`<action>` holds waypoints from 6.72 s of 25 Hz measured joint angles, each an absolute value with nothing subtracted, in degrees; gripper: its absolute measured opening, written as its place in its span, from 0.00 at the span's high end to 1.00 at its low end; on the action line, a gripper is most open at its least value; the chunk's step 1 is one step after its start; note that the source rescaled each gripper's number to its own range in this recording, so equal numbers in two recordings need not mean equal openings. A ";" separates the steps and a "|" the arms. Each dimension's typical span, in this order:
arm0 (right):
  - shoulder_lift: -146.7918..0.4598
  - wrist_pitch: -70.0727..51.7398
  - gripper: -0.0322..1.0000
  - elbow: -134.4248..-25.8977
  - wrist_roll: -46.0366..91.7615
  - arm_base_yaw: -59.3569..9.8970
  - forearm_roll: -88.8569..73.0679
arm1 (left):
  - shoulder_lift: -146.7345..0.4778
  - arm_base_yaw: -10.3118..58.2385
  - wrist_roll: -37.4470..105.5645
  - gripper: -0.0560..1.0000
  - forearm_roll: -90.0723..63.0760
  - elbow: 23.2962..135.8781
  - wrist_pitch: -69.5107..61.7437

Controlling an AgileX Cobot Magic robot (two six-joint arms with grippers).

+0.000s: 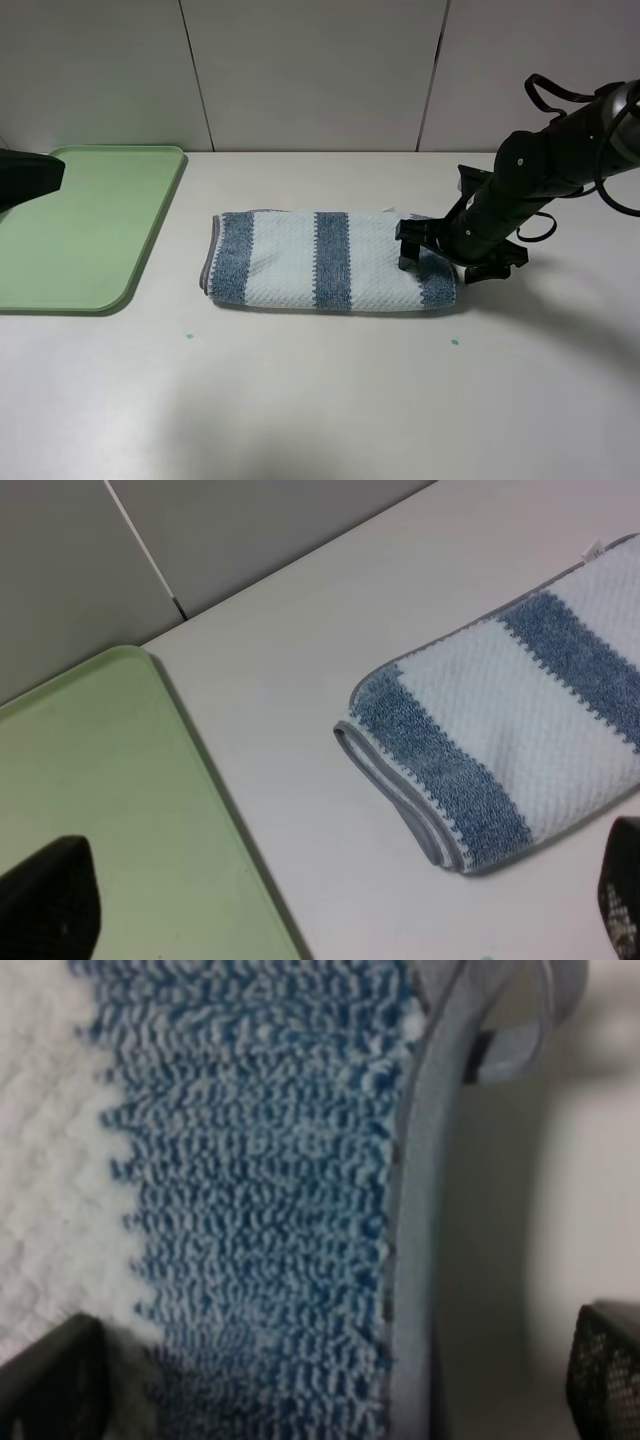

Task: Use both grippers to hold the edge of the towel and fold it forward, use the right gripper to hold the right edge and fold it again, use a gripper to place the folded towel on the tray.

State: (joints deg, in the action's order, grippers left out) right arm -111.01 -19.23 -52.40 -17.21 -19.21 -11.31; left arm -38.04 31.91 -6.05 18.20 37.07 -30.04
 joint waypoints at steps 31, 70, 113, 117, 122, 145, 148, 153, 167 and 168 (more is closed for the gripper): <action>-108.71 -25.22 0.92 -52.60 -15.89 -18.39 -10.07 | -38.04 31.91 -6.05 0.00 18.20 37.07 -30.04; -89.93 -46.32 0.92 -52.55 -15.50 -8.72 5.06 | -38.04 31.91 -6.05 0.00 18.20 37.07 -30.04; -89.48 -32.72 0.92 -52.45 -18.45 -29.11 -8.50 | -38.04 31.91 -6.05 0.00 18.20 37.07 -30.03; -89.48 -31.26 0.92 -52.45 -18.44 -29.87 -8.87 | -38.04 31.91 -6.05 0.00 18.20 37.07 -30.03; -89.48 -31.38 0.92 -52.45 -18.44 -30.49 -8.89 | -38.04 31.91 -6.05 0.00 18.20 37.07 -30.03; -86.74 -44.81 0.92 -52.45 -19.43 -25.17 0.86 | -38.04 31.91 -6.05 0.00 18.20 37.07 -30.03; -85.48 -43.67 0.92 -52.45 -18.63 -25.17 -1.76 | -38.04 31.91 -6.05 0.00 18.20 37.07 -30.03; -83.46 -47.09 0.92 -54.72 -18.07 -25.17 0.90 | -38.04 31.91 -6.05 0.00 18.20 37.07 -30.03; -83.34 -58.22 0.92 -64.61 -18.07 -25.89 4.30 | -38.04 31.91 -6.05 0.00 18.20 37.07 -30.03; -83.41 -58.30 0.92 -64.61 -18.31 -26.56 4.44 | -38.04 31.91 -6.05 0.00 18.20 37.07 -30.03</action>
State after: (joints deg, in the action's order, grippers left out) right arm -83.41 -58.30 -64.61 -18.31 -26.56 4.44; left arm -38.04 31.91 -6.05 18.20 37.07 -30.03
